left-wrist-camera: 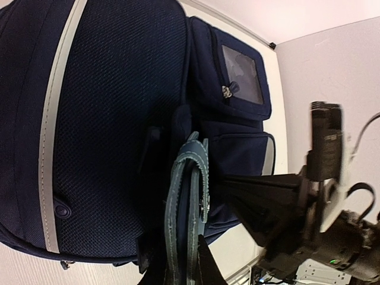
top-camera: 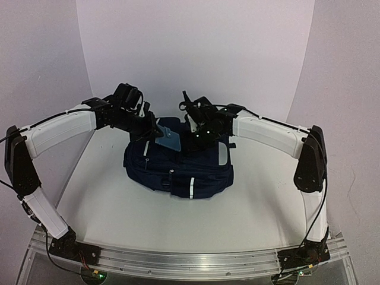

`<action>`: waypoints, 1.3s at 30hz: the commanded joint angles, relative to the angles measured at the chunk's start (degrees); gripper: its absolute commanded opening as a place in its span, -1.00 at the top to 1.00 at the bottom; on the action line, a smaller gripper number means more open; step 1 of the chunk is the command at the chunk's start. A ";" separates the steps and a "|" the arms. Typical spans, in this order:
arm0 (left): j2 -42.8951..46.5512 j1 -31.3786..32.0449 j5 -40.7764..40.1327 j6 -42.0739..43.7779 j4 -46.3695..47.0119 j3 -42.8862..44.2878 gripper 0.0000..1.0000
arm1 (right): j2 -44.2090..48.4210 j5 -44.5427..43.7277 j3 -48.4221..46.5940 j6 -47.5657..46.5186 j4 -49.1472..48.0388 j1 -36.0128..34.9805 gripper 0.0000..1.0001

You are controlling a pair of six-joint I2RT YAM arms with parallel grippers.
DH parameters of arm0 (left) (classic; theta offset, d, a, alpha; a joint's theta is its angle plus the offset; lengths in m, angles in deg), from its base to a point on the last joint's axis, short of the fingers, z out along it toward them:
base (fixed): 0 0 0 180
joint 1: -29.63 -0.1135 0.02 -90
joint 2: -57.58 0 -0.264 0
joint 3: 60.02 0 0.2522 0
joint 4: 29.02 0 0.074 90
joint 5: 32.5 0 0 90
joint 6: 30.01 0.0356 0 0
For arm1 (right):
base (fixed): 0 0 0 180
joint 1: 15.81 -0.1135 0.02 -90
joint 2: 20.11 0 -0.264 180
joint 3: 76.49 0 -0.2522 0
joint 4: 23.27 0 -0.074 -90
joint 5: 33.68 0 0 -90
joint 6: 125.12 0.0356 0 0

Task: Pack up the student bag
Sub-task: Place the personal item in the student bag.

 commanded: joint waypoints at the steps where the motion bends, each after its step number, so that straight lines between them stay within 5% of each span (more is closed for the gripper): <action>1: 0.98 -0.37 1.13 0.37 2.32 -1.91 0.99 | 4.66 1.91 -1.85 1.05 2.62 0.66 1.00; 17: -4.44 0.08 -0.14 3.46 2.82 1.22 0.99 | 6.22 5.17 -2.35 1.46 1.36 0.66 1.00; 28: -1.95 0.25 13.76 4.39 6.02 -6.44 1.00 | 6.41 4.20 -4.07 1.21 1.22 1.21 1.00; 39: -13.30 0.25 15.09 1.20 11.48 0.53 1.00 | 6.27 8.78 -4.48 1.66 0.22 1.15 1.00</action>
